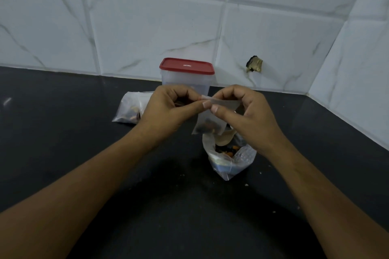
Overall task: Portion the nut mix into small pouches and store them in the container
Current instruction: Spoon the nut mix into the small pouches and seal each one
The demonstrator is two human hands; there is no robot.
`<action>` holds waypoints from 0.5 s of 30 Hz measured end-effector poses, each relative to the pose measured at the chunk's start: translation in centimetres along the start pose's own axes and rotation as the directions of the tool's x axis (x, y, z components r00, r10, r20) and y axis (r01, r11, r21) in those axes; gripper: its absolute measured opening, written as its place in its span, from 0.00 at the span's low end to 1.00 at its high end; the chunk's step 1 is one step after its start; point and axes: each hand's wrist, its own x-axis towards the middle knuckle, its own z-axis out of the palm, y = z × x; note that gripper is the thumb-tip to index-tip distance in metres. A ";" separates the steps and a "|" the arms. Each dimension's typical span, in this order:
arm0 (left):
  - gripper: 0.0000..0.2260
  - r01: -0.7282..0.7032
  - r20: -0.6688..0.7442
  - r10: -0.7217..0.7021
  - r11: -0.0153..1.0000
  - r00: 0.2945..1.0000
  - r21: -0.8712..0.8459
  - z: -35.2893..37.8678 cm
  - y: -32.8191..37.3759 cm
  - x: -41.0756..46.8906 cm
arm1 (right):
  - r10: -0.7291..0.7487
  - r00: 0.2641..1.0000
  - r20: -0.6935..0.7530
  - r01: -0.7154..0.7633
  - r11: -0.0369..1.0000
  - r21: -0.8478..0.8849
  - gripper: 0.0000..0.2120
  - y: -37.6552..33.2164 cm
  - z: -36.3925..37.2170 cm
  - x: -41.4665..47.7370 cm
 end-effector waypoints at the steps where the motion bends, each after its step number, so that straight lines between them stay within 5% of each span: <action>1: 0.03 -0.006 0.017 0.006 1.000 1.000 0.018 0.0 0.1 -0.1 | -0.009 1.000 0.009 0.009 1.000 -0.005 0.05 -0.1 0.1 0.0; 15: 0.04 -0.021 -0.049 0.023 0.999 0.999 0.047 -0.8 0.2 0.4 | 0.003 0.999 -0.044 -0.001 0.999 0.040 0.02 -0.2 -0.4 0.4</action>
